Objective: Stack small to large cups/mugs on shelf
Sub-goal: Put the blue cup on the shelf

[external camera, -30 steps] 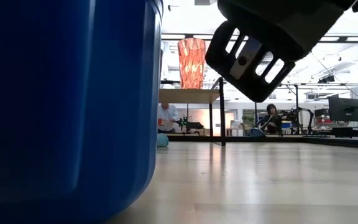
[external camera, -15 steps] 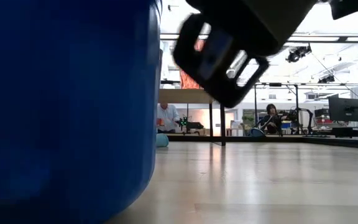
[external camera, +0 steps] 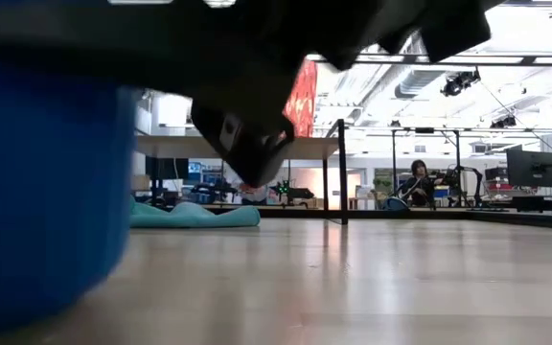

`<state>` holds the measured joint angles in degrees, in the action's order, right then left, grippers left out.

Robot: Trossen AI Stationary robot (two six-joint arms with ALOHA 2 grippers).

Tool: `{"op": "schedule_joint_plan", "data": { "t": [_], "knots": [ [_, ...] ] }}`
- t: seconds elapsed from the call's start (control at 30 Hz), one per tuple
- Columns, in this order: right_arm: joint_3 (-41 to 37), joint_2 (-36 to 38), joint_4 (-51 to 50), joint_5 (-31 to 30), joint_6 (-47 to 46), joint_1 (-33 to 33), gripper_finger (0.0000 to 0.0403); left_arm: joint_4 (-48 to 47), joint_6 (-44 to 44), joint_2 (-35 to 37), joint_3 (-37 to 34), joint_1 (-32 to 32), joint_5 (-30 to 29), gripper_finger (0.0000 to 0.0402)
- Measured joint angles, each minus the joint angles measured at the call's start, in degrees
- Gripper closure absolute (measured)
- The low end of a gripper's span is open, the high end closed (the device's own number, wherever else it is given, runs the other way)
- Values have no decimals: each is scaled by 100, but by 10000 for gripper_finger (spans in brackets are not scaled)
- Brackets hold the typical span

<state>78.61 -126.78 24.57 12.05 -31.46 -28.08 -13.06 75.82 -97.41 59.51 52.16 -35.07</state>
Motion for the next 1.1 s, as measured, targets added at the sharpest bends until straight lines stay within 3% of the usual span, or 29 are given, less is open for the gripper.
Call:
{"op": "schedule_joint_plan", "data": {
  "t": [0.53, 1.1],
  "knots": [
    [0, 4, 3, 102, -63, 525, 281, -861, 572, 0, 0, -26, 22, 355],
    [8, 13, -14, 146, -6, 709, 281, -1248, 414, -417, -4, -1032, 76, 355]
  ]
}}
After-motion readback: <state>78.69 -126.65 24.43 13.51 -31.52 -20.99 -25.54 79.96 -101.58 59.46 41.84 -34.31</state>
